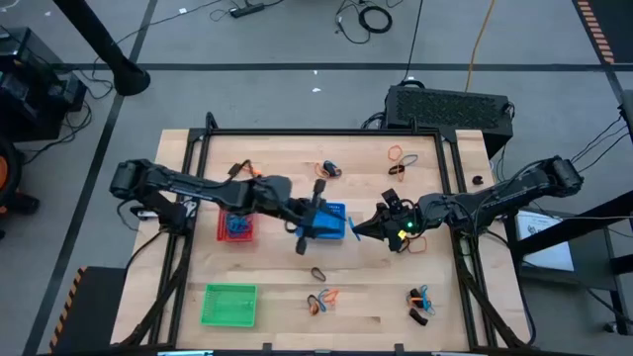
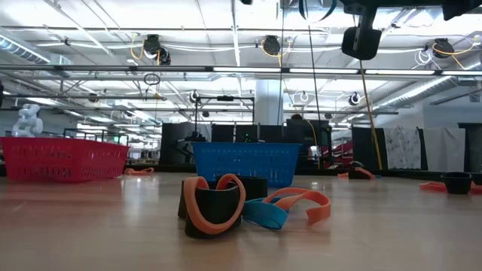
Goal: Sort rubber bands into baskets
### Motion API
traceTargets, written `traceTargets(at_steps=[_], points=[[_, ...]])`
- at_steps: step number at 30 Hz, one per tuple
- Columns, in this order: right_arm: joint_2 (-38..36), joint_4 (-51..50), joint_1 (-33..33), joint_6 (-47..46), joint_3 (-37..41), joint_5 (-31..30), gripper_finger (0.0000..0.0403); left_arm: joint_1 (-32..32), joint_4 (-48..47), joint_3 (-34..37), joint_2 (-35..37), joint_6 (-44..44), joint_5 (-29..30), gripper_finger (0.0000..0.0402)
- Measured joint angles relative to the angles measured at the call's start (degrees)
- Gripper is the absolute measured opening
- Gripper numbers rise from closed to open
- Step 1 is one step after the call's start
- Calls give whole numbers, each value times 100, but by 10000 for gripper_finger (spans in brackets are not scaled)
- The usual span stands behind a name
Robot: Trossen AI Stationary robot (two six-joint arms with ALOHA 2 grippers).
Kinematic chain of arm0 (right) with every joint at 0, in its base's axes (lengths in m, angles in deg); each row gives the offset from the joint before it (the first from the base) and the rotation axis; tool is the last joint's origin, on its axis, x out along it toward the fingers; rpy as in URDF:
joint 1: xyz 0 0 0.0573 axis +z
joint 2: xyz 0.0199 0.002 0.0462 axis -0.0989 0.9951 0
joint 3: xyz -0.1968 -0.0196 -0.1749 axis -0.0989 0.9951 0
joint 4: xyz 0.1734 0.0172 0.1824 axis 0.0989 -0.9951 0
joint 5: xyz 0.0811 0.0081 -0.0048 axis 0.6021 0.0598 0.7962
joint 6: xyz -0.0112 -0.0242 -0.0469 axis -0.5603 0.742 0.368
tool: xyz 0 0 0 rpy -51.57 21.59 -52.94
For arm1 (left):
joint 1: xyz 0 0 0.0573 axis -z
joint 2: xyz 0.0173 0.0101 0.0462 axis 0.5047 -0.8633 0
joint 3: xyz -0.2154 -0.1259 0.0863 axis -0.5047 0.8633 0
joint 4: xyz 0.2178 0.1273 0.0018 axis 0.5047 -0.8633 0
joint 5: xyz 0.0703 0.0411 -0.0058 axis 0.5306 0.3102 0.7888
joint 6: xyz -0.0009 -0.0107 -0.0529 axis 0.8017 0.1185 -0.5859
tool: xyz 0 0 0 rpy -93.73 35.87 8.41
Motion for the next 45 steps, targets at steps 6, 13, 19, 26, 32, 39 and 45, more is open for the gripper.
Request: traceTargets(at_steps=[6, 13, 19, 26, 32, 39, 45], points=[[0, 0, 99, -22, 0, 0, 0, -17, -168, -410, -434, 689, -1, 137], [0, 22, 224, -147, 0, -11, 0, -24, -370, -536, -573, 961, -2, 137], [0, 20, 223, -144, 0, -62, 0, -87, -370, -539, -571, 953, -2, 136], [0, 17, 221, -109, 0, -195, 0, -78, -398, -539, -571, 947, 0, 83], [0, 45, 218, 38, 0, -214, 0, -85, -398, -539, -571, 929, 43, 9], [0, 35, 211, 44, 0, -177, 1, -76, -398, -539, -567, 929, 281, 9], [0, -42, 94, 48, 0, -148, 35, 79, -680, -539, -212, 478, 362, 8]])
